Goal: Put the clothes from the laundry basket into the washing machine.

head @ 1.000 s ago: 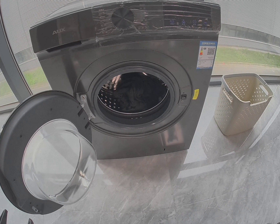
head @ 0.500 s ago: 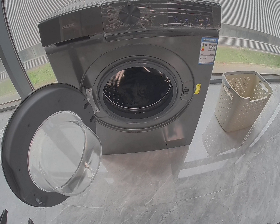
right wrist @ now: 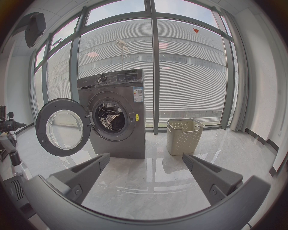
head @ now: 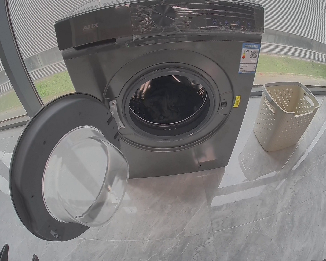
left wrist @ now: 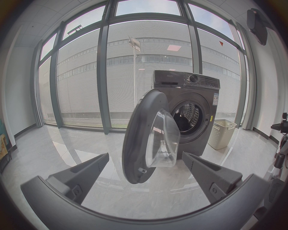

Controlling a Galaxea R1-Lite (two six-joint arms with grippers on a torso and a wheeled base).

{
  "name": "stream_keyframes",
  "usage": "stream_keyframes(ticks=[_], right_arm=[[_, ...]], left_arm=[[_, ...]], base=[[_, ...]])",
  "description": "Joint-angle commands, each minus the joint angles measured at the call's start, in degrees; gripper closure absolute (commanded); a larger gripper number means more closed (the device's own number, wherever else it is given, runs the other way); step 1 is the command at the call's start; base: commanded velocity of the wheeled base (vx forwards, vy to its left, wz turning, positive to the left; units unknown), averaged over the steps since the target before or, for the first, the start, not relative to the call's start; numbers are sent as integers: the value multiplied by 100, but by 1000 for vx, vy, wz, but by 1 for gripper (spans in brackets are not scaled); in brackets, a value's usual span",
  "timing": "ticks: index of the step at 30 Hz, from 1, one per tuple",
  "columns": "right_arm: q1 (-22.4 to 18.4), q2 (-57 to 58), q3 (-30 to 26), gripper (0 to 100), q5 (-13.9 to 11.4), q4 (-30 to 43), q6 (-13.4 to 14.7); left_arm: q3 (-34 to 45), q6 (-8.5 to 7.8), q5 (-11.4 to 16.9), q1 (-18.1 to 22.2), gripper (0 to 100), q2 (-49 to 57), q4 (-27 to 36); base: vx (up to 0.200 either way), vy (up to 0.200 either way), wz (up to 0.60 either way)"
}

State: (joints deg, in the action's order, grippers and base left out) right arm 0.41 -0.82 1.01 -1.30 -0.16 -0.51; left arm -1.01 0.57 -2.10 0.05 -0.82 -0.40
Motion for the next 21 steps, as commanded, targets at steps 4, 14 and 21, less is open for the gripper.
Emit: stream_keyframes(ticks=[4, 14, 21], right_arm=[[2, 82, -101, 0, -1, -2, -2], [2, 82, -101, 0, -1, -2, -2], [2, 82, -101, 0, -1, -2, -2]], left_arm=[[101, 4, -1, 4, 0, 82, -4], [101, -84, 25, 4, 0, 82, 5], [101, -128, 25, 21, 0, 82, -21]], base=[[0, 150, 0], [0, 0, 0], [0, 0, 0]])
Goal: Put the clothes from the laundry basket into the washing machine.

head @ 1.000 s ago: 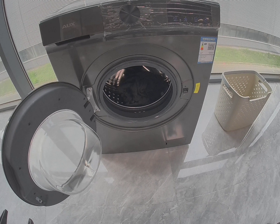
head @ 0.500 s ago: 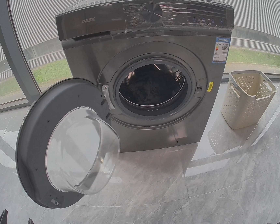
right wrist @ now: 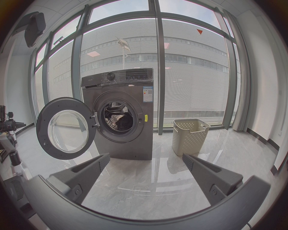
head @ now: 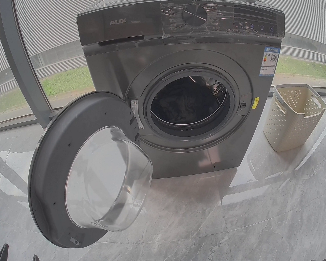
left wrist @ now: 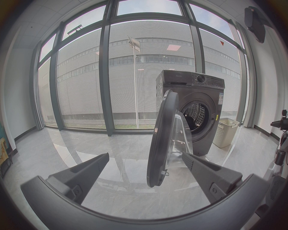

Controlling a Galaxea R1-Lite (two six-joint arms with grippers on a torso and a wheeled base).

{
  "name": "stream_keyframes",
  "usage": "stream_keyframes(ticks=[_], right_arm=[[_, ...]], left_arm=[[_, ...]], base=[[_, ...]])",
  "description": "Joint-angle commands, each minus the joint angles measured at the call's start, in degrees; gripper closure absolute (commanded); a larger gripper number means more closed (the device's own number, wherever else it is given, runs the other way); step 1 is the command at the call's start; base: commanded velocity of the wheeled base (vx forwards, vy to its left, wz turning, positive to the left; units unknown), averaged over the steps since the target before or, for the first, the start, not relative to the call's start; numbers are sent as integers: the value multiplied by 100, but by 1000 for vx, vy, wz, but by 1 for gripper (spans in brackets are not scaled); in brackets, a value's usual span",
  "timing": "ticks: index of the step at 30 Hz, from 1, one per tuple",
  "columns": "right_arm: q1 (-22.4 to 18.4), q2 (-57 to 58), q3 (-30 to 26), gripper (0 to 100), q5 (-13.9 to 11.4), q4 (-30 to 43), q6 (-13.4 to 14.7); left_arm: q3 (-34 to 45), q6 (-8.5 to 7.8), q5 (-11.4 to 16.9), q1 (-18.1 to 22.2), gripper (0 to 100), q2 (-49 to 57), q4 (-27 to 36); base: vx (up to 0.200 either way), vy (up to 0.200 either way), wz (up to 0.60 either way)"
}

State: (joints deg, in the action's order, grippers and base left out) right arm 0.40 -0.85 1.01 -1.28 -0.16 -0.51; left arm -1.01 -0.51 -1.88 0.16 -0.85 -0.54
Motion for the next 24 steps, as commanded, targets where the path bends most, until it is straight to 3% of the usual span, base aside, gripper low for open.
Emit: stream_keyframes(ticks=[1, 5, 6, 10, 12, 15, 20, 24], right_arm=[[4, 85, -101, 0, -4, -2, -2], [4, 85, -101, 0, -4, -2, -2], [4, 85, -101, 0, -4, -2, -2], [4, 85, -101, 0, -4, -2, -2], [4, 85, -101, 0, -4, -2, -2], [4, 85, -101, 0, -4, -2, -2], [4, 85, -101, 0, -4, -2, -2], [4, 85, -101, 0, -4, -2, -2]], left_arm=[[101, -37, 3, 11, 0, 85, -17], [101, -37, -6, 11, 0, 85, -17], [48, 34, -76, 11, 0, 85, -122], [-1437, 253, -41, -25, 0, -512, -439], [-1578, 209, -58, -86, 0, -864, -333], [-1551, 157, -6, -420, 0, -1646, -298], [-1639, 227, 91, -1062, 0, -2481, -324], [-1762, 236, 100, -1194, 0, -3167, -474]], base=[[0, 0, 0], [0, 0, 0], [0, 0, 0], [0, 0, 0], [0, 0, 0], [0, 0, 0], [0, 0, 0], [0, 0, 0]])
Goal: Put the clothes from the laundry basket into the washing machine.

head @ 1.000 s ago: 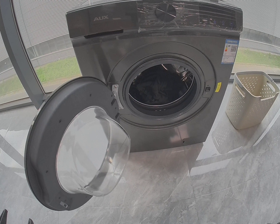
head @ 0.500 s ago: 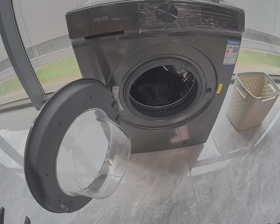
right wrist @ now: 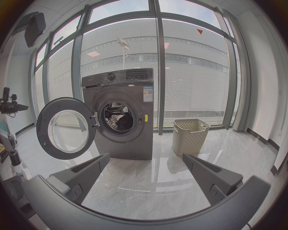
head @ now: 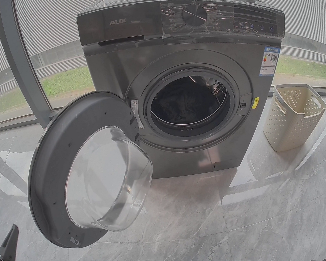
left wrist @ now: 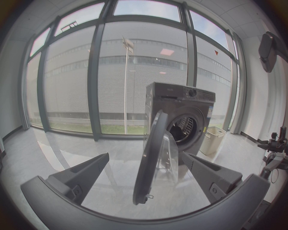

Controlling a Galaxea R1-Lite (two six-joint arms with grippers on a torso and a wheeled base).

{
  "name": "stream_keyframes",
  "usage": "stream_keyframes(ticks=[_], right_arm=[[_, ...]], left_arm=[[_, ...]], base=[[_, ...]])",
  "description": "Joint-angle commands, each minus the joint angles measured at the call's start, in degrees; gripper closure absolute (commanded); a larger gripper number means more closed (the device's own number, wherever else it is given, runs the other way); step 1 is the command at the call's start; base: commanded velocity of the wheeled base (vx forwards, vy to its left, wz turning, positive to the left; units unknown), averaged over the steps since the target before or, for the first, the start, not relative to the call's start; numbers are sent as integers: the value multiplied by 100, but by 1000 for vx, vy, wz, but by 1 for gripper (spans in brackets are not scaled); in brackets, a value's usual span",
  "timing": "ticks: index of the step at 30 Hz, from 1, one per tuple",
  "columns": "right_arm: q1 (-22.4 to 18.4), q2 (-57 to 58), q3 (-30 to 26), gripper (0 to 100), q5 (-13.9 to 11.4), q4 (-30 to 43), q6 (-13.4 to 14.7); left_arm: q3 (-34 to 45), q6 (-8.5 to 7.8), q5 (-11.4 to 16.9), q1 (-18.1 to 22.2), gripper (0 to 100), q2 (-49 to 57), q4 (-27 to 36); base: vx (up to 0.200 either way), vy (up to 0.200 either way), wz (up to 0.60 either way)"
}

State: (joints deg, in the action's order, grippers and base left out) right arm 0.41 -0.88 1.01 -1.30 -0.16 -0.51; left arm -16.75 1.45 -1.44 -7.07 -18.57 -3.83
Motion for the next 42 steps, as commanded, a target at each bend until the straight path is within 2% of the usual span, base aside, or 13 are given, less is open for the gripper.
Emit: stream_keyframes(ticks=[1, 6, 15, 21, 24, 27, 29, 33, 42], right_arm=[[2, 88, -101, 0, -1, -2, -2], [2, 88, -101, 0, -1, -2, -2], [2, 88, -101, 0, -1, -2, -2], [2, 88, -101, 0, -1, -2, -2], [2, 88, -101, 0, -1, -2, -2], [2, 88, -101, 0, -1, -2, -2], [2, 88, -101, 0, -1, -2, -2], [2, 88, -101, 0, 7, -2, -2], [2, 88, -101, 0, -1, -2, -2]], left_arm=[[-206, 40, 91, -471, 0, -1510, -189], [-215, 48, 399, -427, 0, -2142, -549], [-215, 40, 416, -392, 0, -3197, -1410], [-215, -31, 443, -453, 0, -3628, -1858], [-215, -48, 575, -515, 0, -3698, -1929], [-276, -22, 926, -699, 0, -3680, -1964], [-355, 66, 1172, -919, 0, -3637, -1955], [-470, 110, 1286, -1244, 0, -3689, -1955], [-672, 92, 1374, -1956, 0, -4217, -2008]], base=[[0, 0, 0], [0, 0, 0], [0, 0, 0], [0, 0, 0], [0, 0, 0], [0, 0, 0], [0, 0, 0], [0, 0, 0], [0, 0, 0]])
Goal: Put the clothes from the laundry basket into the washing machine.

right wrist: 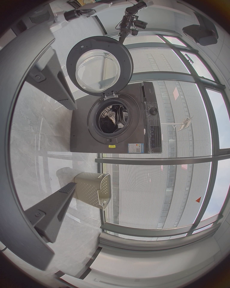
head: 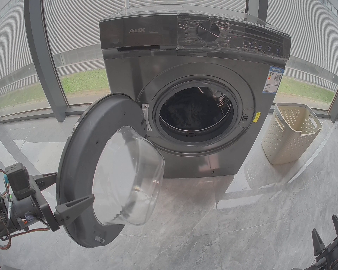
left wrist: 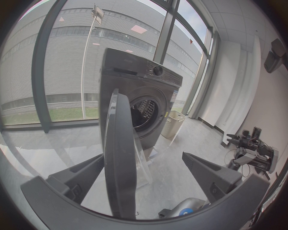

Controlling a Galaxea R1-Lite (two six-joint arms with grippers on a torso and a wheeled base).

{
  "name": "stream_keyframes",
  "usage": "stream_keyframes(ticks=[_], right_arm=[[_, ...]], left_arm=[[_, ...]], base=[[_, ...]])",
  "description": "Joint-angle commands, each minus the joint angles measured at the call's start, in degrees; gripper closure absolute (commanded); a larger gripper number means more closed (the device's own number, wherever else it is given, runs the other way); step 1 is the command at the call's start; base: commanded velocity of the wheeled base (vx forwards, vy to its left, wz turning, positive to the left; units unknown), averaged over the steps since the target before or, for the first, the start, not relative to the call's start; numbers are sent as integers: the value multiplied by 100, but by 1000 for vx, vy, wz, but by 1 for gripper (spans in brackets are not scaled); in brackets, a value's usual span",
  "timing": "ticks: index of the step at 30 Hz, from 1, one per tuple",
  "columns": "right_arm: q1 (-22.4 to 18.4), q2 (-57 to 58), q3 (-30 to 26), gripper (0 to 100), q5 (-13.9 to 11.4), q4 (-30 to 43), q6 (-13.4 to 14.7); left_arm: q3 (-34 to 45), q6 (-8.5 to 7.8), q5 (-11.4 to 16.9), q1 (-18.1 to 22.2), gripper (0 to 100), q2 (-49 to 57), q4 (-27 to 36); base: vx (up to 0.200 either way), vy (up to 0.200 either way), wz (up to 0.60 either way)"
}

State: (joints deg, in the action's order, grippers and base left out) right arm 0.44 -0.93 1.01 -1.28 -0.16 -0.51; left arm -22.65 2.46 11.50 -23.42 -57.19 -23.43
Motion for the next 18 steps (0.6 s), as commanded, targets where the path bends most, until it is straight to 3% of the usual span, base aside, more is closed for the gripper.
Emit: stream_keyframes(ticks=[1, 2, 4, 5, 6, 7, 9, 18], right_arm=[[0, 93, -101, 0, -4, -2, -2], [0, 93, -101, 0, -4, -2, -2], [0, 93, -101, 0, 5, -2, -2], [0, 93, -101, 0, -4, -2, -2], [0, 93, -101, 0, -4, -2, -2], [0, 93, -101, 0, -4, -2, -2], [0, 93, -101, 0, -4, -2, -2], [0, 93, -101, 0, -4, -2, -2]], left_arm=[[-99, 0, 134, -392, 0, -425, -100], [-117, 9, 160, -427, 0, -460, -135], [-196, 272, 345, -620, 0, -610, -417], [-205, 325, 353, -638, 0, -627, -461], [-231, 685, 406, -761, 0, -706, -733], [-240, 896, 415, -813, 0, -759, -891], [-187, 1151, 406, -831, 0, -864, -1111], [120, 1195, 336, -761, 0, -434, -1199]], base=[[0, 0, 0], [0, 0, 0], [0, 0, 0], [0, 0, 0], [0, 0, 0], [0, 0, 0], [0, 0, 0], [0, 0, 0]])
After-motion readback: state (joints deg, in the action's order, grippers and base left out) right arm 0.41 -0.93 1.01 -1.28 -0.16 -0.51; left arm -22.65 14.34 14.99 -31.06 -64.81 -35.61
